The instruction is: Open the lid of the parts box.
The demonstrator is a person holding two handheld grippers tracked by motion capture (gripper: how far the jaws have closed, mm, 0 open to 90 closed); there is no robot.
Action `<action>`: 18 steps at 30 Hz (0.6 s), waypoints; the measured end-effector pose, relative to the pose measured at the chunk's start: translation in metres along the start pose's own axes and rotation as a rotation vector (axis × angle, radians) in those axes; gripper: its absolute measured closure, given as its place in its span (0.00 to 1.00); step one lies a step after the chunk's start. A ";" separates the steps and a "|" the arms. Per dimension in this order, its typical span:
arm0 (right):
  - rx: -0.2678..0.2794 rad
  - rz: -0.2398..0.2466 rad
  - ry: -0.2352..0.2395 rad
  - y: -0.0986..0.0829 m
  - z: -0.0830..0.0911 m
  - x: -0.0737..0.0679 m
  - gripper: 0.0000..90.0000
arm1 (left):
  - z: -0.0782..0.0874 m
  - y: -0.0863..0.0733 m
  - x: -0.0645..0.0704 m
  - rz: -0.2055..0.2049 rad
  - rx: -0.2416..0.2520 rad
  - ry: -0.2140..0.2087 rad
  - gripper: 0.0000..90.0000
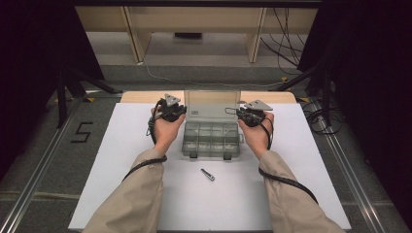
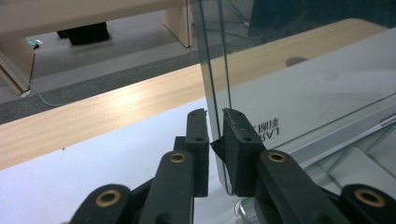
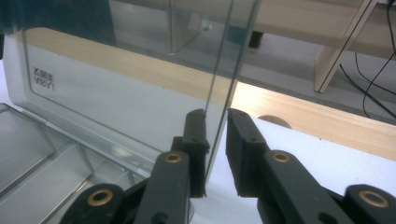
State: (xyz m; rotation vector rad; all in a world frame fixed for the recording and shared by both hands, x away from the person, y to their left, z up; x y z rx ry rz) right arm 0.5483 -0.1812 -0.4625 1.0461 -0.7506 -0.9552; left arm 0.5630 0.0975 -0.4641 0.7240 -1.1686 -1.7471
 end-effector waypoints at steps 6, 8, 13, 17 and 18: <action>-0.029 -0.019 0.026 -0.001 0.005 0.000 0.75 | 0.004 -0.003 -0.001 0.024 -0.006 -0.022 0.77; -0.019 -0.025 0.046 -0.001 0.008 0.000 0.65 | 0.009 -0.001 0.000 0.053 -0.002 -0.066 0.64; -0.009 -0.026 0.118 0.001 0.023 -0.003 0.38 | 0.026 0.002 0.006 0.048 -0.021 -0.155 0.26; -0.030 0.026 0.180 -0.001 0.047 -0.009 0.28 | 0.053 -0.003 0.009 -0.014 -0.012 -0.158 0.14; -0.030 0.033 0.190 -0.002 0.052 -0.010 0.28 | 0.060 -0.005 0.011 -0.020 -0.012 -0.167 0.11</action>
Point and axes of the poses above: each handheld gripper's, and its own axes: z roughly backward along the jaws, y roughly out of its top, x roughly to its right, the point moved 3 cm from there along -z, roughly forward along the jaws, and after that the axes turned 5 degrees about x, right-handed, at the moved point
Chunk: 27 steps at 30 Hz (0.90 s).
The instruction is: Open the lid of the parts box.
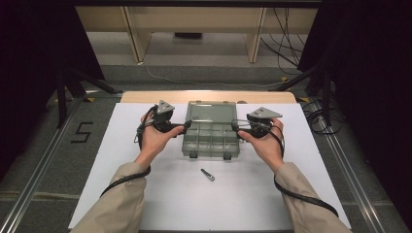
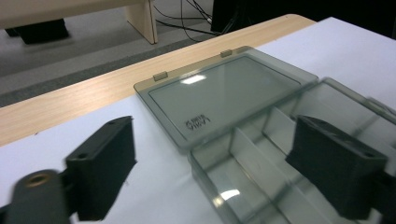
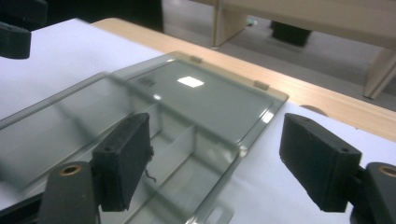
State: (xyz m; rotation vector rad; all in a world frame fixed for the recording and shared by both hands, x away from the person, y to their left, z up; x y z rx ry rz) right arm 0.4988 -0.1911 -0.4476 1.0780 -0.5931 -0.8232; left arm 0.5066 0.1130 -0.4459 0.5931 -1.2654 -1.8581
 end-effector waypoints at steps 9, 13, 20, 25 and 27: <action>0.015 -0.002 0.134 -0.022 0.052 -0.031 0.27 | 0.071 -0.039 0.023 -0.037 0.007 -0.051 0.04; 0.023 -0.002 0.172 -0.032 0.068 -0.044 0.28 | 0.099 -0.058 0.027 -0.031 -0.012 -0.042 0.03; 0.026 -0.013 0.232 -0.044 0.088 -0.063 0.28 | 0.132 -0.084 0.031 -0.006 -0.013 -0.026 0.06; 0.012 -0.015 0.242 -0.053 0.096 -0.072 0.28 | 0.139 -0.085 0.027 -0.025 -0.005 -0.009 0.07; 0.025 -0.010 0.247 -0.054 0.098 -0.074 0.29 | 0.138 -0.085 0.028 -0.028 -0.006 -0.009 0.08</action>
Point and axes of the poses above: each handheld gripper's, and its own axes: z roughly backward along the jaws, y roughly out of its top, x roughly to its right, the point moved 3 cm from there along -z, roughly forward along the jaws, and after that the axes turned 5 degrees about x, right-handed, at the moved point
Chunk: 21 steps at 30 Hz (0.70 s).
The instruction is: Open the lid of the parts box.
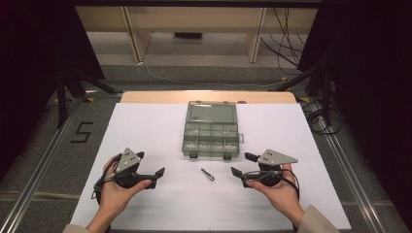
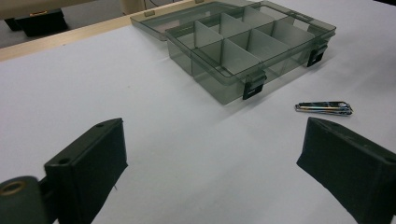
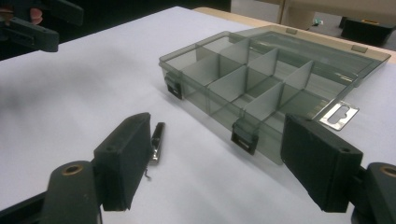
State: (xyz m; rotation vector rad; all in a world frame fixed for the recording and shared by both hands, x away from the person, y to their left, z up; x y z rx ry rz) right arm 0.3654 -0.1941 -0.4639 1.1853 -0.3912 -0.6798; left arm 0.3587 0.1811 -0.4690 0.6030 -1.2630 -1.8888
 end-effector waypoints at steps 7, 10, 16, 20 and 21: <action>-0.011 -0.003 -0.012 -0.002 0.003 0.001 0.29 | -0.002 0.001 0.002 -0.008 0.004 0.000 0.09; -0.017 -0.011 -0.008 -0.003 0.004 0.002 0.29 | -0.002 0.001 0.002 -0.012 0.004 -0.001 0.09; -0.013 -0.005 -0.010 -0.003 0.005 0.001 0.29 | -0.002 0.002 0.003 -0.015 0.006 0.003 0.10; -0.016 -0.014 -0.012 -0.003 0.004 0.002 0.29 | -0.003 0.001 0.002 -0.012 0.008 -0.002 0.10; -0.001 -0.018 -0.005 -0.003 0.002 0.001 0.29 | -0.003 0.001 0.002 -0.014 0.009 -0.001 0.10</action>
Point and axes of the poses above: each handheld gripper's, and its own axes: z roughly backward along the jaws, y roughly out of its top, x roughly to its right, the point moved 3 cm from there along -z, roughly forward along the jaws, and after that the axes turned 5 degrees about x, right-handed, at the moved point
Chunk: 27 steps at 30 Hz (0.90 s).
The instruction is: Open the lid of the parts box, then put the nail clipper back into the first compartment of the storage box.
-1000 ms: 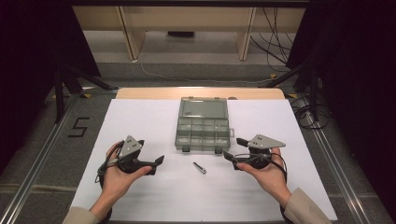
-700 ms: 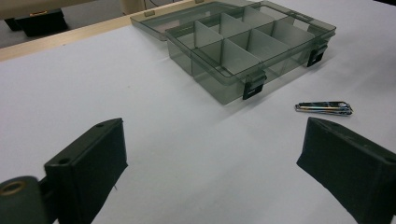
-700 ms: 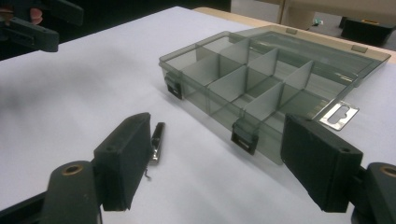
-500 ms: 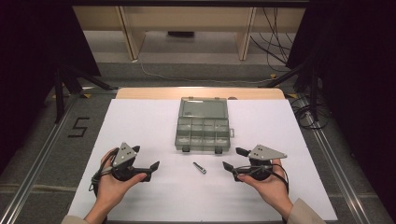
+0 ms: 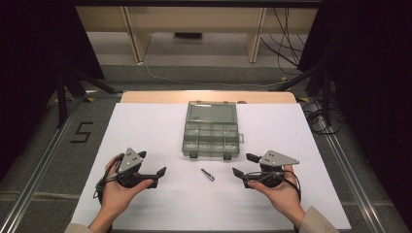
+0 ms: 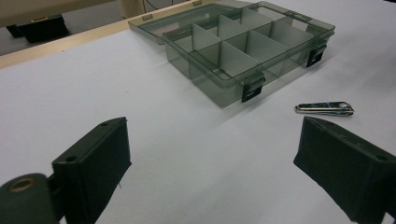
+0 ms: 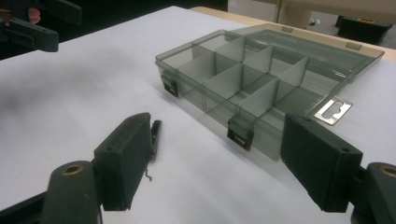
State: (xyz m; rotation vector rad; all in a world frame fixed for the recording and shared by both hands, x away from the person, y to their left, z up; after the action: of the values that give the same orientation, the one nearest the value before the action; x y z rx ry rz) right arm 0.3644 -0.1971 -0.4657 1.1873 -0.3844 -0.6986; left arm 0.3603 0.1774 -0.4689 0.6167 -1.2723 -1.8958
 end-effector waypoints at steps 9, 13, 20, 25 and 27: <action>-0.007 0.013 -0.001 0.002 -0.003 -0.001 0.29 | 0.002 -0.001 -0.001 0.004 0.000 0.002 0.10; 0.000 0.008 0.013 0.001 -0.003 -0.002 0.29 | 0.001 0.000 0.000 0.004 0.001 0.002 0.10; -0.005 0.012 -0.009 0.003 0.002 0.001 0.29 | 0.001 0.001 -0.001 -0.001 0.008 0.007 0.10; -0.015 0.010 -0.003 0.003 -0.001 0.000 0.29 | -0.001 0.001 -0.001 0.014 0.009 -0.007 0.10; -0.021 0.006 0.010 0.001 -0.005 -0.001 0.29 | -0.001 0.001 0.000 0.006 0.009 -0.008 0.10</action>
State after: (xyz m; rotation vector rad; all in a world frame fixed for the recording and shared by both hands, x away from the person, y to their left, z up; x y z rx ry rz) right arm 0.3673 -0.1925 -0.4664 1.1689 -0.3715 -0.6894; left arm 0.3614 0.1771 -0.4685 0.6099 -1.2876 -1.8907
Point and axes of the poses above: each handheld gripper's, and its own axes: z roughly backward along the jaws, y roughly out of its top, x roughly to its right, the point moved 3 cm from there along -z, roughly forward along the jaws, and after that the axes turned 5 degrees about x, right-handed, at the moved point
